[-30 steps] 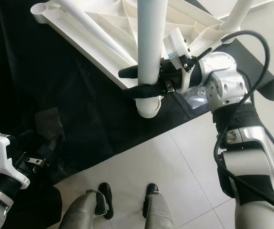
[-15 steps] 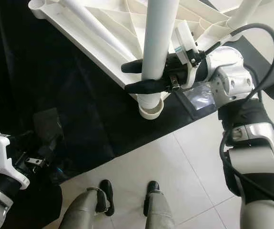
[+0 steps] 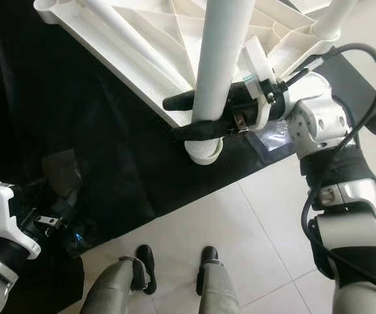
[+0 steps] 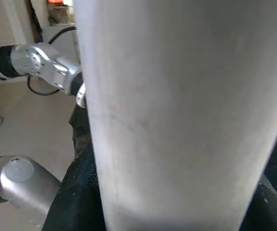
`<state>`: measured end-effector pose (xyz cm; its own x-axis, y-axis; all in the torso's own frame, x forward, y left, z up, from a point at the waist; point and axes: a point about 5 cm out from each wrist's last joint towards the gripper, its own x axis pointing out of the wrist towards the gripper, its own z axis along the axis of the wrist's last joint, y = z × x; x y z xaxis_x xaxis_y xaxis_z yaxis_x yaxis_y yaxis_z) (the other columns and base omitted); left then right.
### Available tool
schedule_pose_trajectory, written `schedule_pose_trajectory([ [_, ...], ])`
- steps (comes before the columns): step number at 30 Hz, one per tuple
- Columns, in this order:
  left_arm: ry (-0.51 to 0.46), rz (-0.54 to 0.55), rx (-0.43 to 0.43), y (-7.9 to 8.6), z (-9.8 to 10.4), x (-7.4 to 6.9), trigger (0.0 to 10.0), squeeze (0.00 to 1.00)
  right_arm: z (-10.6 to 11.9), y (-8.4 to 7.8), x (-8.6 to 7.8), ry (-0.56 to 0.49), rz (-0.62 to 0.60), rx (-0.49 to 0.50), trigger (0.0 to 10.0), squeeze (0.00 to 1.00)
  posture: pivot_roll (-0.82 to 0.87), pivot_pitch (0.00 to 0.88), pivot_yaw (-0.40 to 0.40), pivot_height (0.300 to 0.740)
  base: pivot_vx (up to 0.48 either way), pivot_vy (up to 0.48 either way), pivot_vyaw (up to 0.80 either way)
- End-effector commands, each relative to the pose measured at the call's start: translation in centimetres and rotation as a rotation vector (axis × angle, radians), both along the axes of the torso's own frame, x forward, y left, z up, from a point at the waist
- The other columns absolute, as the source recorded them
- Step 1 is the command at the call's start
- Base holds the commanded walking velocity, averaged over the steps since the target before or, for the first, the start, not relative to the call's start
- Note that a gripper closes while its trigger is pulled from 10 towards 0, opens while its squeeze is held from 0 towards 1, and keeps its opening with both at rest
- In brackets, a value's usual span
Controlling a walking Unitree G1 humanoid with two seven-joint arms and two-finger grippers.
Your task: Building children table
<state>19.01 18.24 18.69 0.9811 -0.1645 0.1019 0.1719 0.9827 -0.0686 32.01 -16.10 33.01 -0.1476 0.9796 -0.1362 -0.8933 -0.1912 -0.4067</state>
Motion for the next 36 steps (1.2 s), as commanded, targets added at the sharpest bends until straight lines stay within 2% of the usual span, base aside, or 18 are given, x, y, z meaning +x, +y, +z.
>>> schedule_pose_trajectory([
  [1,0.026,0.006,0.027,0.3,-0.2,-0.4,10.0,0.0,-3.1,0.0,0.3,0.117,-0.012,-0.085,10.0,0.0,0.06,0.475,0.08,0.74,0.0,0.0,0.0],
  [36,0.023,0.004,0.031,0.3,-0.1,-0.3,10.0,0.0,-2.4,-2.0,0.3,0.11,-0.073,-0.115,10.0,0.0,0.06,0.48,0.086,0.74,0.0,0.0,0.0],
])
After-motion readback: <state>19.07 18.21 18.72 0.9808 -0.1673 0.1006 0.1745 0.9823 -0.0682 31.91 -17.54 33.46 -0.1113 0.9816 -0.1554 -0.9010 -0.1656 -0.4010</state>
